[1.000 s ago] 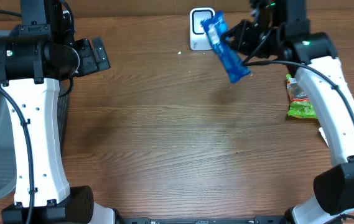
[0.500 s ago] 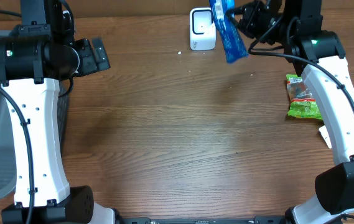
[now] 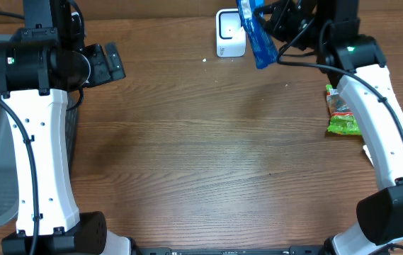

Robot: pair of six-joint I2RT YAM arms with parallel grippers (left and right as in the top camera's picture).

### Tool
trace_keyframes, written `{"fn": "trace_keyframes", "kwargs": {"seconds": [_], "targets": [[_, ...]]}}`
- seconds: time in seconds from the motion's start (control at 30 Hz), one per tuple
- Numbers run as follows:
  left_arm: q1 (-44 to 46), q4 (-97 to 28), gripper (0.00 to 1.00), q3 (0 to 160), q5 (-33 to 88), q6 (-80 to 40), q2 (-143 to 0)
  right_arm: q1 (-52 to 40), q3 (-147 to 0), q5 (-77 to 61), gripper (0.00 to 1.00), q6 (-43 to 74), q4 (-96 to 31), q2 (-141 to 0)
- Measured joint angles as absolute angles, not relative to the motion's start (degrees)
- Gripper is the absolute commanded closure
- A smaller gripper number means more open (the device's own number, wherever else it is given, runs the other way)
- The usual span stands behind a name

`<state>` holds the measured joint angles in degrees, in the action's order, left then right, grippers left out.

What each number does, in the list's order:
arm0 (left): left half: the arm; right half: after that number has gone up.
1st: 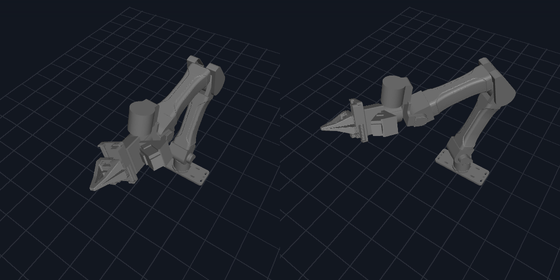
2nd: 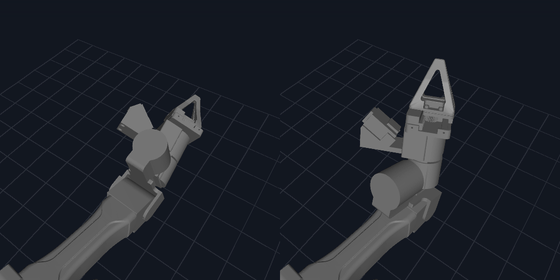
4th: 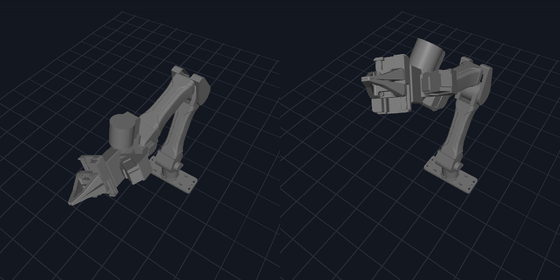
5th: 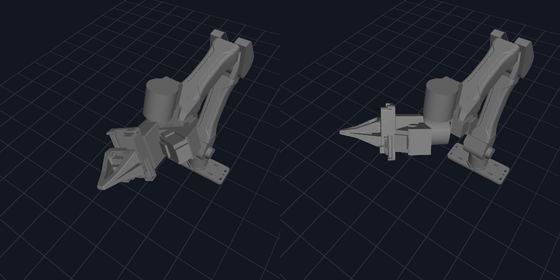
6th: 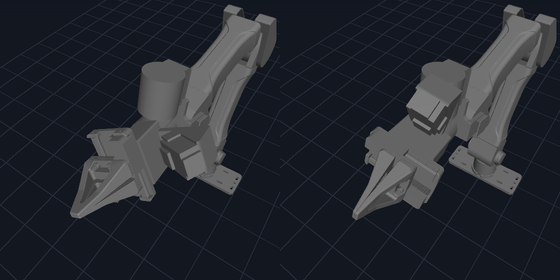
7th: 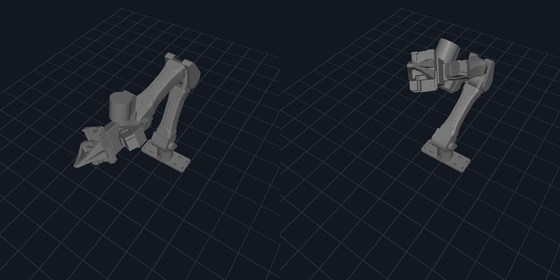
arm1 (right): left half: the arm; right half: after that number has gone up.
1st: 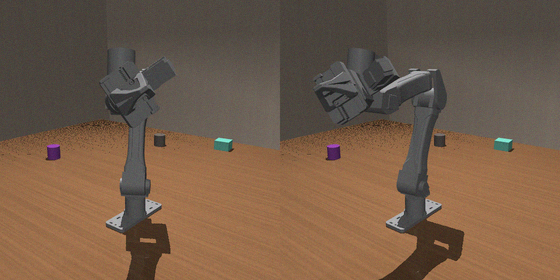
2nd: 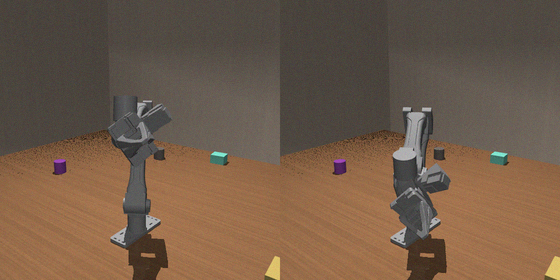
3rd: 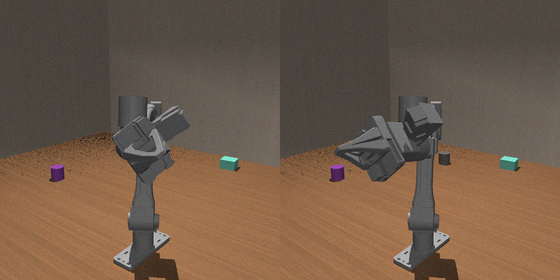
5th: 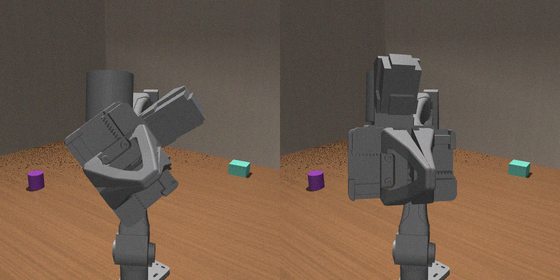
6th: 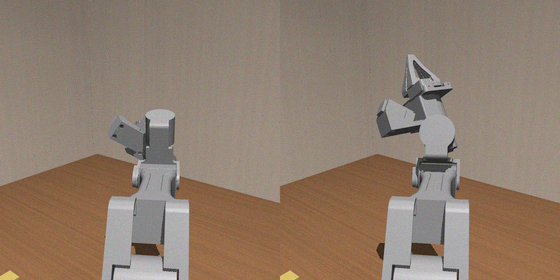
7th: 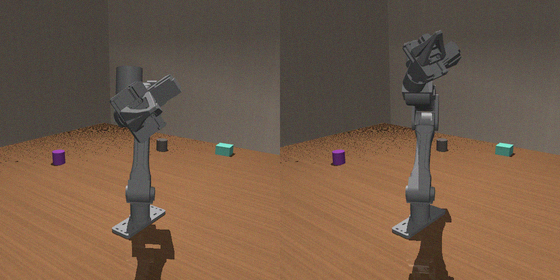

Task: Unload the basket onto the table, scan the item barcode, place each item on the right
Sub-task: 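Lift the blue snack bar toward the scanner with the right gripper, then hold the blue snack bar in front of the scanner window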

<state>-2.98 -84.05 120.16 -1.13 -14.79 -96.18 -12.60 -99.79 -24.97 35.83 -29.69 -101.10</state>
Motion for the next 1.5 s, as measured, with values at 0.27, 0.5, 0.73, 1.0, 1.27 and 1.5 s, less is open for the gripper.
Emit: {"fn": "trace_keyframes", "kwargs": {"seconds": [0.27,0.5,0.73,1.0,1.27,1.5], "targets": [[-2.98,-84.07,0.0,120.16,-1.13,-14.79,-96.18,-21.91,-106.45,1.67,0.96,25.26,-35.07,-101.62],[-2.98,-84.07,0.0,120.16,-1.13,-14.79,-96.18,-25.78,-120.31,18.65,0.96,14.31,-33.82,-103.98],[-2.98,-84.07,0.0,120.16,-1.13,-14.79,-96.18,-26.13,-123.46,28.69,0.96,-1.5,-27.16,-109.47],[-3.01,-84.05,0.0,120.16,-1.13,-14.79,-96.18,-27.18,-123.33,33.67,0.96,-13.63,-20.23,-125.47],[-2.98,-84.05,0.0,120.16,-1.13,-14.81,-96.18,-27.2,-123.09,35.35,0.96,-28.12,-14.94,-134.61],[-2.98,-84.05,0.0,120.16,-1.13,-14.79,-96.18,-27.0,-123.09,36.64,0.96,-39.09,-9.19,-138.41]]}}
